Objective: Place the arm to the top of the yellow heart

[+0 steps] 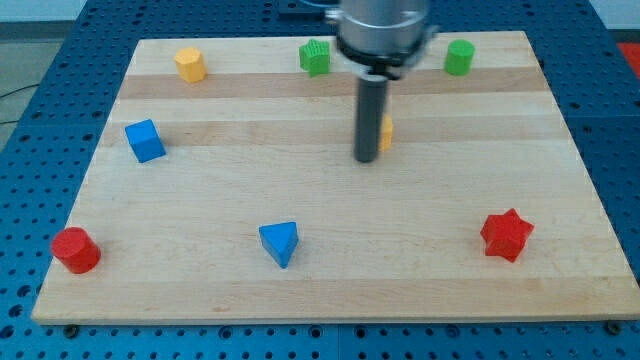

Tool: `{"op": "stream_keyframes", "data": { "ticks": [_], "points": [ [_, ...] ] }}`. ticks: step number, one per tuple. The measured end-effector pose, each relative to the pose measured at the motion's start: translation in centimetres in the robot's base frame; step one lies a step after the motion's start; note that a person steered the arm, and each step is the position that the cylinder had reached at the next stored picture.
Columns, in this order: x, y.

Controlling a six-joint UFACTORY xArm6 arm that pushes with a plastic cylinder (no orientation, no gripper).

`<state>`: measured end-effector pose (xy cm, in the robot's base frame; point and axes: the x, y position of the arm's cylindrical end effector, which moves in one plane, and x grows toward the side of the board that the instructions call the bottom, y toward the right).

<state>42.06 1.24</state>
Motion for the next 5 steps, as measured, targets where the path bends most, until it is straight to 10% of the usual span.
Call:
{"op": "stream_keyframes", "data": {
  "ticks": [5],
  "points": [
    [-2.4,-6.9]
  ]
}}
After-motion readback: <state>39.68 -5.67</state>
